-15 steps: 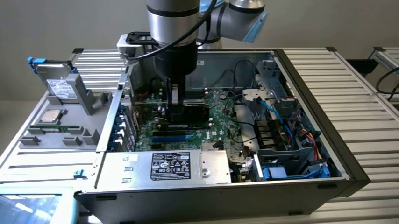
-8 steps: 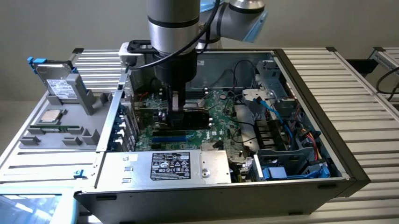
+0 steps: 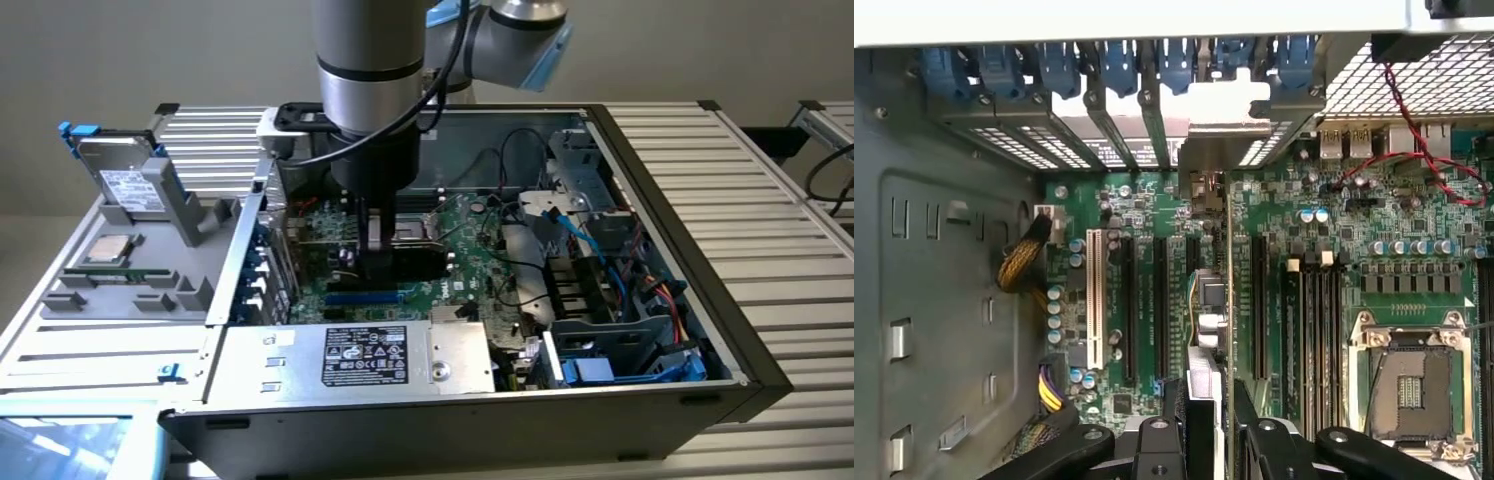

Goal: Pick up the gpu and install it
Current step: 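Insert the gpu into the slot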

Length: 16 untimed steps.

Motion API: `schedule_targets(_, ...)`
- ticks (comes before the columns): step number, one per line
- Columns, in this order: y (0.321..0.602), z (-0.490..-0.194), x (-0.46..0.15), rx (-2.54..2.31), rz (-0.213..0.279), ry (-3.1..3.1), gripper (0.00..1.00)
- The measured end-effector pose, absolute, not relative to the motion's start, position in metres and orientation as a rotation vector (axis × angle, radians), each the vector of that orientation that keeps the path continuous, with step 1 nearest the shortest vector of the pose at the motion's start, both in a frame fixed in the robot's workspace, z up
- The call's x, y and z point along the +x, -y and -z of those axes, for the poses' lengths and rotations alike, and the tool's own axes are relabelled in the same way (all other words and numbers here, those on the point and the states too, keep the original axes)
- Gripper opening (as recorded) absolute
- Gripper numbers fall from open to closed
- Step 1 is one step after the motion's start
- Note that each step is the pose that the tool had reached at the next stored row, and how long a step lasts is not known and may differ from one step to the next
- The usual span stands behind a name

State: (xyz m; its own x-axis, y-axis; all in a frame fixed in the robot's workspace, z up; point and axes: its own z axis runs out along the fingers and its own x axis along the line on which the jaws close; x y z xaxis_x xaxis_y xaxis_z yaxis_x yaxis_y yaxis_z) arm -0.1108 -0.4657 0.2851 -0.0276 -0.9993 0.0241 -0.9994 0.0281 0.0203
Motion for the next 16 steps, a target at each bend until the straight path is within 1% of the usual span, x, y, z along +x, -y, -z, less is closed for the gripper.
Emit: schedule_targets(16,0.466,-0.256,-0.120,2.167,-0.002,2.229,0.28)
